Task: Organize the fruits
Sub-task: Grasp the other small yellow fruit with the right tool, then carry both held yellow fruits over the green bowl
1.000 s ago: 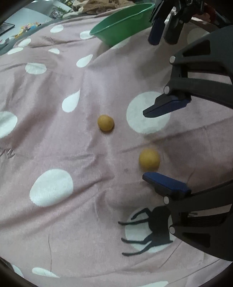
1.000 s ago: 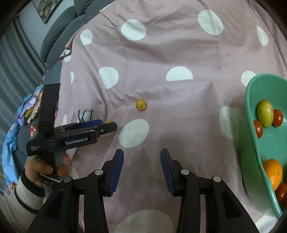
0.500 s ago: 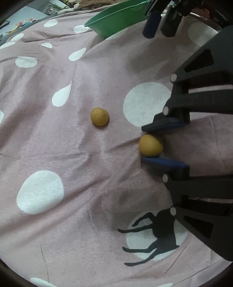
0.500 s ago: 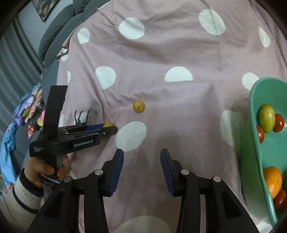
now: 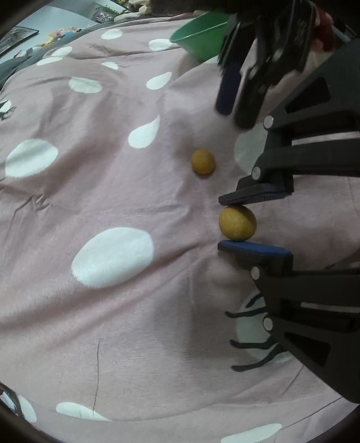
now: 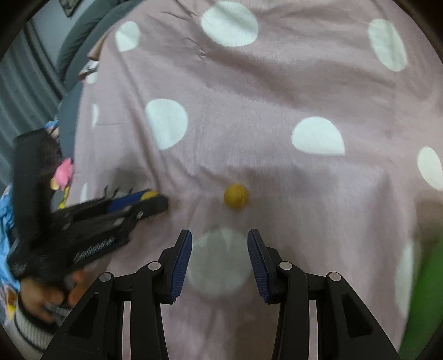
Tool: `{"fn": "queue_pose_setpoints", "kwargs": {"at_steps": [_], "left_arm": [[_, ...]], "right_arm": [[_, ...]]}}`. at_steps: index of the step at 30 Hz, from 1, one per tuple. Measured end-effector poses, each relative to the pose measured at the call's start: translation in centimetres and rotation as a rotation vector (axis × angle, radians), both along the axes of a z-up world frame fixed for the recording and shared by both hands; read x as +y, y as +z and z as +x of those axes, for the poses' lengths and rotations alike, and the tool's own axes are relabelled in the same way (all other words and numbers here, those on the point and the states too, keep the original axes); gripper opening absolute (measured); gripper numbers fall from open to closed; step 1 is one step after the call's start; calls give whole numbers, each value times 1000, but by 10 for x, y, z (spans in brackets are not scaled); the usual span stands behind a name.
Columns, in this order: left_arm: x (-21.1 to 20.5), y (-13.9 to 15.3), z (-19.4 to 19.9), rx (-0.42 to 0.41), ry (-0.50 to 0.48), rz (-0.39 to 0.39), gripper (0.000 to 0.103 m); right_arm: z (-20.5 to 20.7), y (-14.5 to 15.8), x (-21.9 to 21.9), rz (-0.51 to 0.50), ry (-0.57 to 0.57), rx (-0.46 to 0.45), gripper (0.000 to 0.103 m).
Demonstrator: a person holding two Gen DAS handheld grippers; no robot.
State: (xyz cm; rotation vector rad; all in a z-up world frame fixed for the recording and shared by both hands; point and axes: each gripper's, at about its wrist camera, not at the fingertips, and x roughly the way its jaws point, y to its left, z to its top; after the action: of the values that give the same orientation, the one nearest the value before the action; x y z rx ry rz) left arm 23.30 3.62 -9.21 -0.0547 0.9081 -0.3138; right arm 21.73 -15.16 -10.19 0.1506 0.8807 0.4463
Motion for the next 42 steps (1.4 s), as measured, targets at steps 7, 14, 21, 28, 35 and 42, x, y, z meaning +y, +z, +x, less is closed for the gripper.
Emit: {"fn": "queue_pose_setpoints", "kwargs": {"at_steps": [7,14,21,28,35,42], "left_arm": [[3,-2,9,7,1,10,25],[0,-6,10,10,4,18,25],[4,6,-3,-7,15,29,25],[9,21,-33,-30,33,46,25],[12,35,-71,-50,38,45,25],[2,53,-108,-76,14,49,25]], "right_arm": [[41,-20,21,-105,-47,31,43],[46,-27,32,-166,-73,-25,34],[33,-22,19,-110,-76,-2,28],[-12,5,12,-46,-45,-27,28],[-53,24,6,-8,-34,-54,28],[-90,34,-6,20,-43,-75,28]]}}
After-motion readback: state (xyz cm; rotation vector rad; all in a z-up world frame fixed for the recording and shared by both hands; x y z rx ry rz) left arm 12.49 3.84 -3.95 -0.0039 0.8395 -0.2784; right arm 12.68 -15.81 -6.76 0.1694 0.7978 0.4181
